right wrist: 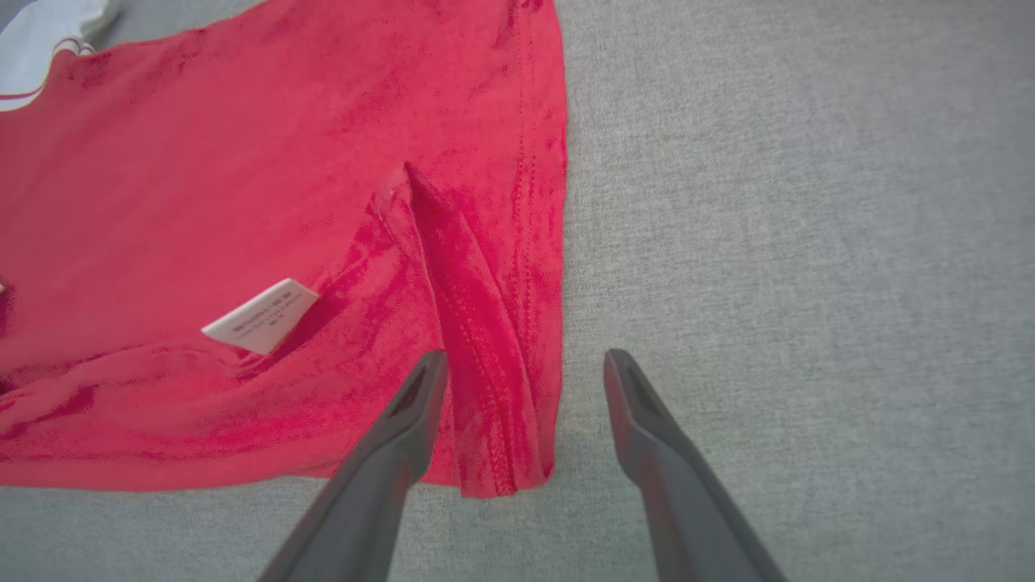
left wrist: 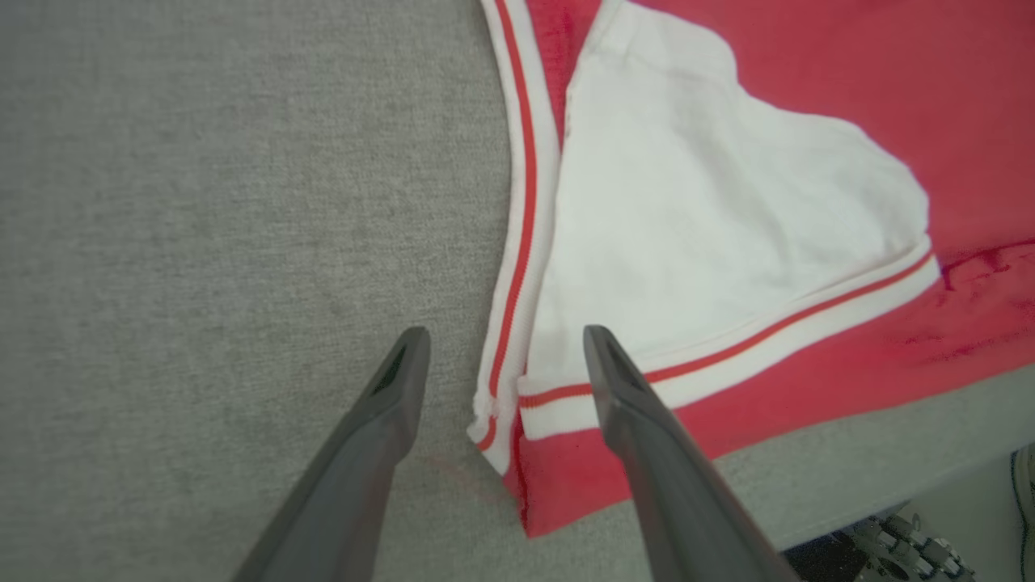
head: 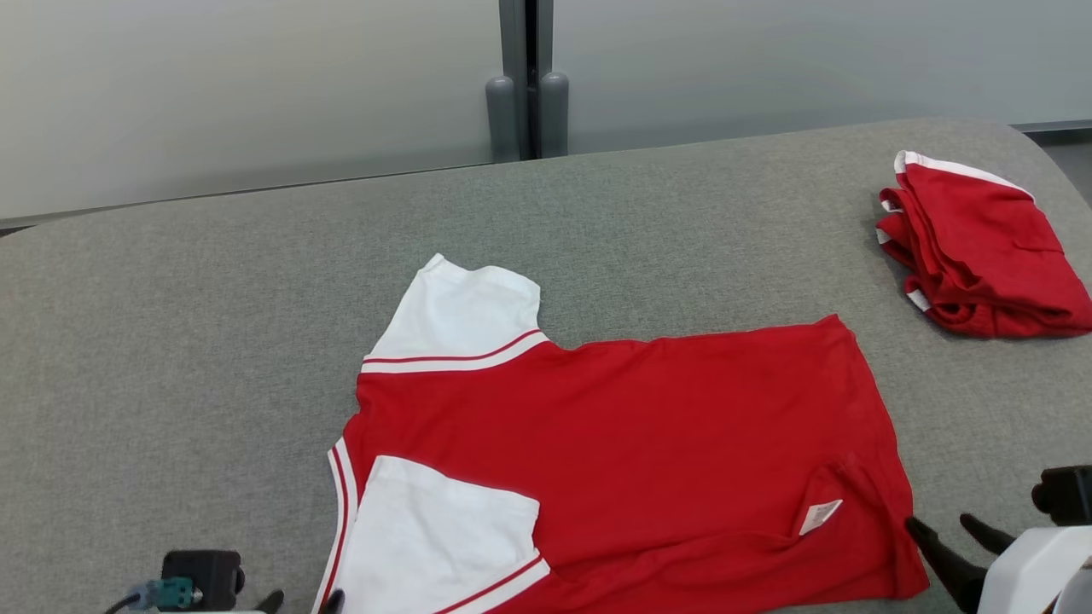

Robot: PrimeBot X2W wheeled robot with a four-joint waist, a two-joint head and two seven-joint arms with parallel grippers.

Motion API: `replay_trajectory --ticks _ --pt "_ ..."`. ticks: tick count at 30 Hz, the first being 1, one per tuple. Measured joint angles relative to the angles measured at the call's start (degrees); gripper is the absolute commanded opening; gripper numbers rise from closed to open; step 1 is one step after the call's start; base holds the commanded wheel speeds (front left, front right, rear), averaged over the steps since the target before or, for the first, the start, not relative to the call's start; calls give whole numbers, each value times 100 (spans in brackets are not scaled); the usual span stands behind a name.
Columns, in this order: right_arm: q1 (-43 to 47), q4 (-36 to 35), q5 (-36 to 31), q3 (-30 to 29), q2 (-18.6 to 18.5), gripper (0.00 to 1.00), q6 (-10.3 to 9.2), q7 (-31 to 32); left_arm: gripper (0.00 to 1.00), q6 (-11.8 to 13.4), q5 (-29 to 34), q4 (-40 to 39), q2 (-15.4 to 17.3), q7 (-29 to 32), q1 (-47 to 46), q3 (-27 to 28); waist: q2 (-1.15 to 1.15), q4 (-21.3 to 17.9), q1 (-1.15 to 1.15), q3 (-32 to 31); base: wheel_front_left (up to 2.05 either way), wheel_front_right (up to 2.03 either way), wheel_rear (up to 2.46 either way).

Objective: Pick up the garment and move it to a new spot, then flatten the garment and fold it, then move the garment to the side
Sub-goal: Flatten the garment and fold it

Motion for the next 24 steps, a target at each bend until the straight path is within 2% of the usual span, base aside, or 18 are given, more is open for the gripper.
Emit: replay_trajectory --ticks 5,10,12,18,22,23,24 --pt "-40 -487 -118 -363 5 100 -1 -267 100 -55 267 -135 176 -115 -475 118 0 -99 0 -5 0 0 0" --pt "-539 -604 -287 -545 103 100 -1 -616 100 -339 436 -240 259 -91 -1389 271 0 -189 0 144 0 0 0" --pt "-808 -477 -325 -503 120 100 -1 -660 100 -493 590 -172 363 123 -1827 200 0 -234 0 261 0 0 0" --pt "-1923 236 -144 -267 237 100 -4 -795 100 -1095 635 315 219 868 -3377 -5 0 -395 0 758 0 0 0" --pt "-2685 866 97 182 223 100 -5 -828 100 -1545 759 842 34 1421 -4383 -291 0 -497 0 1156 0 0 0" --pt "-2685 866 97 182 223 100 -5 -828 100 -1545 759 842 34 1421 -4383 -291 0 -497 0 1156 0 0 0" --pt "-2872 1001 188 325 215 100 -5 -828 100 -1674 756 967 -14 1568 -4600 -358 0 -521 0 1258 0 0 0"
